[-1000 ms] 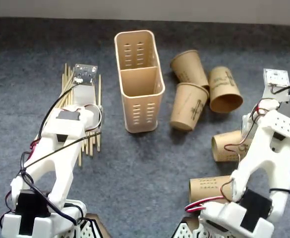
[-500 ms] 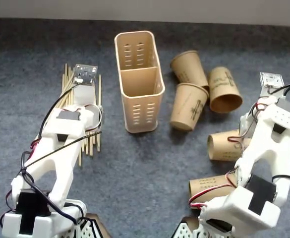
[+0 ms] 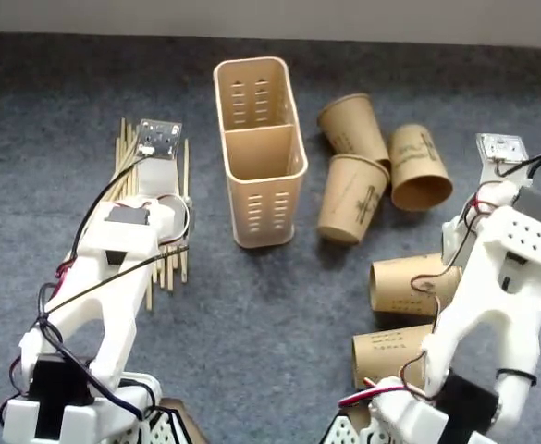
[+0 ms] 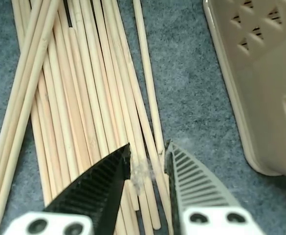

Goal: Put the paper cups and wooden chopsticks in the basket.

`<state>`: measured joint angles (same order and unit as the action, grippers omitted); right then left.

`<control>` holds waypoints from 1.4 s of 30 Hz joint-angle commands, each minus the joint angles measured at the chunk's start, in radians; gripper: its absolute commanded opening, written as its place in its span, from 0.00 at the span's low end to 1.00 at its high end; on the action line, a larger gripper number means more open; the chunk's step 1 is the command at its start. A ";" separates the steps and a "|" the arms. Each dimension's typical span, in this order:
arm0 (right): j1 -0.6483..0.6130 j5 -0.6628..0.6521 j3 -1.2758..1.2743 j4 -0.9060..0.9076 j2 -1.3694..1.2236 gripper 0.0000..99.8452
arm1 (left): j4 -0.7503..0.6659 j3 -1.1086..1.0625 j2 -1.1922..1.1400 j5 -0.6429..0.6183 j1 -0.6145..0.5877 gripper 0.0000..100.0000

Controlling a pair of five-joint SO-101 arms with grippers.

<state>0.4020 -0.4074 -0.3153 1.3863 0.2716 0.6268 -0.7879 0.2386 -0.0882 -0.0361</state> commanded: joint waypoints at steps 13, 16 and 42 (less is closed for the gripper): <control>0.088 -0.164 -0.124 -0.088 0.367 0.07 | -0.009 0.012 0.044 -0.003 0.005 0.15; 0.153 -0.074 -0.193 -0.159 0.381 0.07 | 0.002 0.054 0.068 0.025 -0.031 0.15; 0.065 0.071 -0.837 -0.163 1.293 0.07 | 1.128 1.982 -0.720 -0.035 0.171 0.23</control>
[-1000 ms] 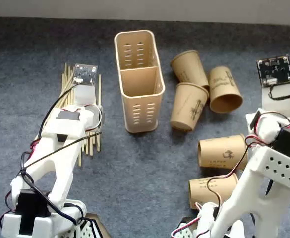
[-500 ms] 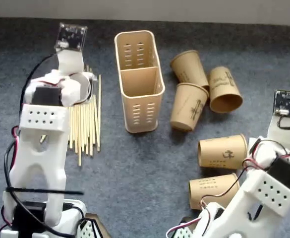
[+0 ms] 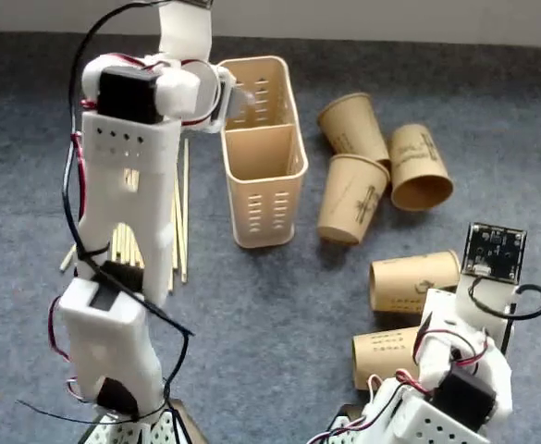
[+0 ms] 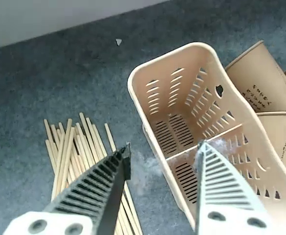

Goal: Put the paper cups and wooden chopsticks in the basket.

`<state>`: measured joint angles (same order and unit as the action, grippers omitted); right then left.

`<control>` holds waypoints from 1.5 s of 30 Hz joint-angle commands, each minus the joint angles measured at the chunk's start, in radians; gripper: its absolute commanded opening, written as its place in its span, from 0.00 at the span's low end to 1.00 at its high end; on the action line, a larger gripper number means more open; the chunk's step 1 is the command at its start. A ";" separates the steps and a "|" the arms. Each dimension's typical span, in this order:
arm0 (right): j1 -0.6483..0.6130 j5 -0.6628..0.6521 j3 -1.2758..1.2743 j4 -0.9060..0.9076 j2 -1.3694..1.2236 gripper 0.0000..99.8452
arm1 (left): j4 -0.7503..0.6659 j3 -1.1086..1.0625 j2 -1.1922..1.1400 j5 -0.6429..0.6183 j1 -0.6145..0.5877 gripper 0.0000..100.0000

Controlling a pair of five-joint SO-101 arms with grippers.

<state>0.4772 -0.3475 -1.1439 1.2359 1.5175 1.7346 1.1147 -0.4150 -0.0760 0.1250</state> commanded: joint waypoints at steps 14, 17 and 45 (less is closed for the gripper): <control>-0.008 0.002 -0.028 -0.013 0.070 0.07 | 0.020 -0.147 -0.203 -0.032 0.027 0.13; -0.008 0.002 -0.028 -0.013 0.070 0.07 | 0.025 -0.163 -0.200 0.077 0.035 0.00; -0.004 0.002 -0.028 -0.013 0.068 0.07 | 0.034 -0.998 0.657 0.640 0.237 0.00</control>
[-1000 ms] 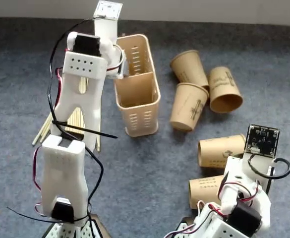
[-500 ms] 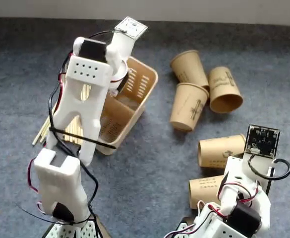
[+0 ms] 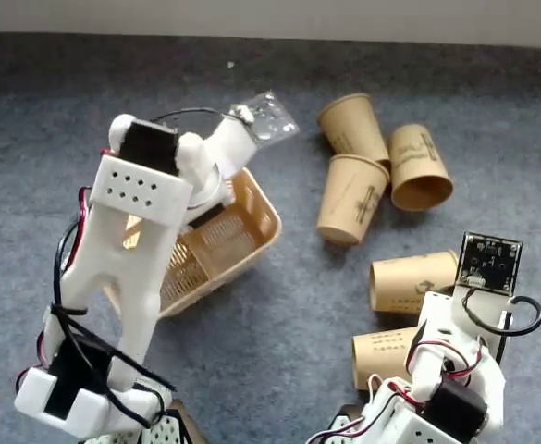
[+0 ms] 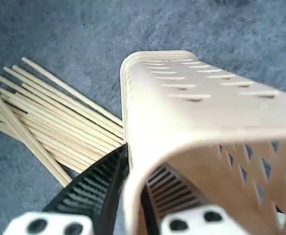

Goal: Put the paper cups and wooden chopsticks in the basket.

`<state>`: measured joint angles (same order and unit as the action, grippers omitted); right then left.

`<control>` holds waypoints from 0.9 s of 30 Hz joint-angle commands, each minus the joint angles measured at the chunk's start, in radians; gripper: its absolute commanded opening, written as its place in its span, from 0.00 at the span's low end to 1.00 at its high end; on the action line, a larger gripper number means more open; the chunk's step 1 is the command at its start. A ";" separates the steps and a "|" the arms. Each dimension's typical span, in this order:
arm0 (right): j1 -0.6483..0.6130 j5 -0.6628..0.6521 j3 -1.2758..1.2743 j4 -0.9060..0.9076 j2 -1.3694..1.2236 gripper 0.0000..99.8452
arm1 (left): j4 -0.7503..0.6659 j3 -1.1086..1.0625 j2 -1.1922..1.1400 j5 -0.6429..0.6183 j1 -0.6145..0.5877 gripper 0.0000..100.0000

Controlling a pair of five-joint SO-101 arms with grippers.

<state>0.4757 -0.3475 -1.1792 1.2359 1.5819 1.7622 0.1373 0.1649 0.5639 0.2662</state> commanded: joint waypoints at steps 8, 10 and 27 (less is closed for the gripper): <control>-0.007 0.002 0.007 -0.015 0.004 0.07 | 0.006 -0.163 0.124 -0.015 0.232 0.00; -0.007 0.002 0.007 -0.015 0.004 0.07 | 0.006 -0.180 0.124 -0.003 0.249 0.00; -0.007 0.002 0.005 -0.013 0.004 0.07 | -0.032 0.067 0.130 0.123 0.163 0.22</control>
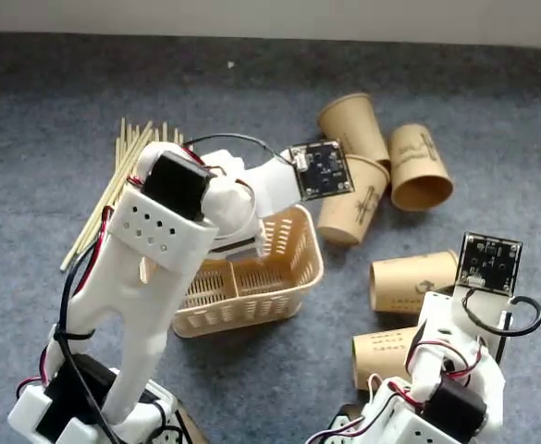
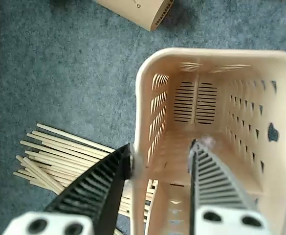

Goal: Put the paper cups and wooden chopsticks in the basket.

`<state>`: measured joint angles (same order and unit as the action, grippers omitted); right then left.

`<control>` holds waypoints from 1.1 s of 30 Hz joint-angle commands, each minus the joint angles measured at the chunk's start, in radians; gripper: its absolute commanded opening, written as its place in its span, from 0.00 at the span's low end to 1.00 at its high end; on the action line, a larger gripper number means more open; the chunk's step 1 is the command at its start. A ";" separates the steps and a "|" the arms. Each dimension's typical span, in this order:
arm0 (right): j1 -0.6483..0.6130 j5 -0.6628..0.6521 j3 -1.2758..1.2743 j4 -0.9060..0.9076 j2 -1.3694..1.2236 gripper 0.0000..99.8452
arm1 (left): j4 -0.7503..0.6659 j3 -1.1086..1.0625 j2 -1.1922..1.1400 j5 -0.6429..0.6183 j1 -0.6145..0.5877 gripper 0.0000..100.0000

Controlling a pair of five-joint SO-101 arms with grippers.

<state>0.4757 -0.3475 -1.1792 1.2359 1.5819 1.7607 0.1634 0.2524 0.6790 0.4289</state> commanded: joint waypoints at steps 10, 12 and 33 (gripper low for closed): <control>-0.007 0.002 0.004 -0.012 0.004 0.07 | -0.204 0.361 0.104 -0.133 -0.113 0.22; -0.007 0.002 0.004 -0.012 0.002 0.07 | -0.206 0.424 0.097 -0.215 -0.196 0.22; -0.050 -0.049 -0.059 -0.016 0.002 0.07 | 0.003 -0.473 0.035 -0.172 -0.607 0.22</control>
<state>0.4572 -0.3920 -1.2451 1.2359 1.5819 1.7729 -0.2340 0.2938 0.4902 -0.2539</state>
